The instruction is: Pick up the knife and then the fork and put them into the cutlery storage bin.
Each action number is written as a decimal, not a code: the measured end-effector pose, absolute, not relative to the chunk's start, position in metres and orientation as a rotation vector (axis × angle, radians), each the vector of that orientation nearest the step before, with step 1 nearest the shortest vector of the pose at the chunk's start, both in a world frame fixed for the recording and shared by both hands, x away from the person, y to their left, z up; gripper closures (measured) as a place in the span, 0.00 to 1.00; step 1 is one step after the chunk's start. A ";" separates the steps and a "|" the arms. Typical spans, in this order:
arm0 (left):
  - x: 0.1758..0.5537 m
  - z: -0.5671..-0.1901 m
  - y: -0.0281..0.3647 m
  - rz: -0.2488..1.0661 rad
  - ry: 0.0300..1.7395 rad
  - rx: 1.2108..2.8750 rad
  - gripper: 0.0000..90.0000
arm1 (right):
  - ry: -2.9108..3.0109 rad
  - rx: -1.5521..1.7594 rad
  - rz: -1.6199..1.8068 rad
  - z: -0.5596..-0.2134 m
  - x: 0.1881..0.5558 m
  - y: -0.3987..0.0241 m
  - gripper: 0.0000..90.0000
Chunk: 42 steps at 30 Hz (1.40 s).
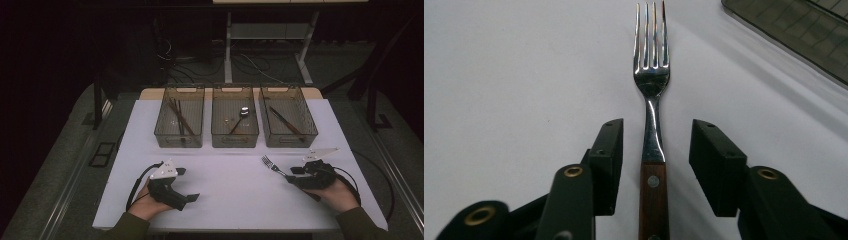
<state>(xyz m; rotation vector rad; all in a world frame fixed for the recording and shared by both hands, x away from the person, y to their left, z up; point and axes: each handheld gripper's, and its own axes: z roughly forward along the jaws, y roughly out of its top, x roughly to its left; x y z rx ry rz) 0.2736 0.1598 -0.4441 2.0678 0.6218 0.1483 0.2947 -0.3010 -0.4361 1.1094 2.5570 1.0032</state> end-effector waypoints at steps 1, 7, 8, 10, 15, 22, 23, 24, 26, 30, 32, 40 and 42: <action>0.274 -0.444 0.160 0.149 0.621 2.068 0.00 | 2.558 1.104 1.007 -0.436 0.295 -0.301 0.67; 0.274 -0.444 0.160 0.150 0.619 2.067 0.00 | 2.569 1.118 1.004 -0.438 0.295 -0.300 0.76; 0.274 -0.444 0.160 0.150 0.617 2.069 0.00 | 2.573 1.120 1.000 -0.439 0.295 -0.299 0.77; 0.274 -0.444 0.160 0.149 0.618 2.069 0.00 | 2.578 1.118 0.984 -0.440 0.295 -0.299 0.79; 0.274 -0.444 0.160 0.149 0.621 2.066 0.00 | 2.584 1.102 0.957 -0.443 0.295 -0.297 0.82; 0.274 -0.444 0.159 0.149 0.619 2.069 0.00 | 2.562 1.077 0.931 -0.445 0.291 -0.294 0.85; 0.274 -0.444 0.160 0.149 0.618 2.071 0.00 | 2.557 1.075 0.934 -0.446 0.291 -0.294 0.85; 0.274 -0.444 0.159 0.147 0.620 2.070 0.00 | 2.552 1.073 0.935 -0.446 0.290 -0.295 0.85; 0.274 -0.445 0.159 0.145 0.620 2.073 0.00 | 2.541 1.069 0.943 -0.447 0.288 -0.295 0.86; 0.274 -0.445 0.158 0.145 0.612 2.077 0.00 | 2.541 1.053 0.943 -0.447 0.288 -0.295 0.86; 0.274 -0.445 0.158 0.144 0.613 2.076 0.00 | 2.541 1.058 0.946 -0.447 0.288 -0.295 0.86; 0.274 -0.445 0.158 0.141 0.609 2.075 0.00 | 2.555 1.080 0.959 -0.446 0.292 -0.297 0.86; 0.274 -0.445 0.158 0.141 0.609 2.075 0.00 | 2.558 1.084 0.963 -0.445 0.293 -0.297 0.86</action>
